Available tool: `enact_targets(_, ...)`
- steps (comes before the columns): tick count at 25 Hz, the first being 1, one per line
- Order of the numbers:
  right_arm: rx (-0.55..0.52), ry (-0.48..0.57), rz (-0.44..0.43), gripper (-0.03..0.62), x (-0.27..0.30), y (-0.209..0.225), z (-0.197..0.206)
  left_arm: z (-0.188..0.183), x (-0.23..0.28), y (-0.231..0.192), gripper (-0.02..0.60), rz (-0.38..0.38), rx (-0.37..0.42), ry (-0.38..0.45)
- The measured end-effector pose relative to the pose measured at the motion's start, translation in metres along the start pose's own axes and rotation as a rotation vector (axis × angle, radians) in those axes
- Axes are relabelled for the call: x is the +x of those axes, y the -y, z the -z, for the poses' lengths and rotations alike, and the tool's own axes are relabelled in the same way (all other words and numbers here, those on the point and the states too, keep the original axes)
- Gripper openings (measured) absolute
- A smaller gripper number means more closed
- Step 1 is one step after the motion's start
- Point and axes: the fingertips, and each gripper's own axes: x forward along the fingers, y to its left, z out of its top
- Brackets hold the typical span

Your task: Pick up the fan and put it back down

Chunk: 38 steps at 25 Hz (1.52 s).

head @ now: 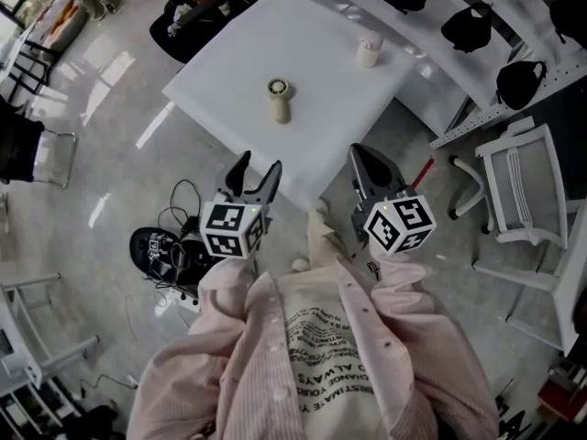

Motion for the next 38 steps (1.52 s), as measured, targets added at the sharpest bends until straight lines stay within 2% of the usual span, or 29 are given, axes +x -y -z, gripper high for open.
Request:
enact_targets(7, 0.005, -0.025, -0.013, 0.000, 0.047, 0.044, -0.016, -0.011, 0.058, -0.013, 0.253, -0.005, -0.024, -0.052)
enact_targets(17, 0.029, -0.086, -0.067, 0.000, 0.107, 0.081, -0.017, -0.006, 0.119, -0.036, 0.265, -0.059, -0.067, -0.164)
enact_targets(25, 0.052, -0.132, -0.110, 0.000, 0.144, 0.091, -0.005, 0.017, 0.159, -0.055, 0.265, -0.100, -0.114, -0.288)
enact_targets(31, 0.069, -0.171, -0.108, 0.000, 0.168, 0.104, 0.007, 0.037, 0.193, -0.073, 0.268, -0.148, -0.196, -0.349)
enact_targets(38, 0.090, -0.210, -0.102, 0.000, 0.190, 0.116, 0.023, 0.065, 0.223, -0.091, 0.275, -0.186, -0.245, -0.437)
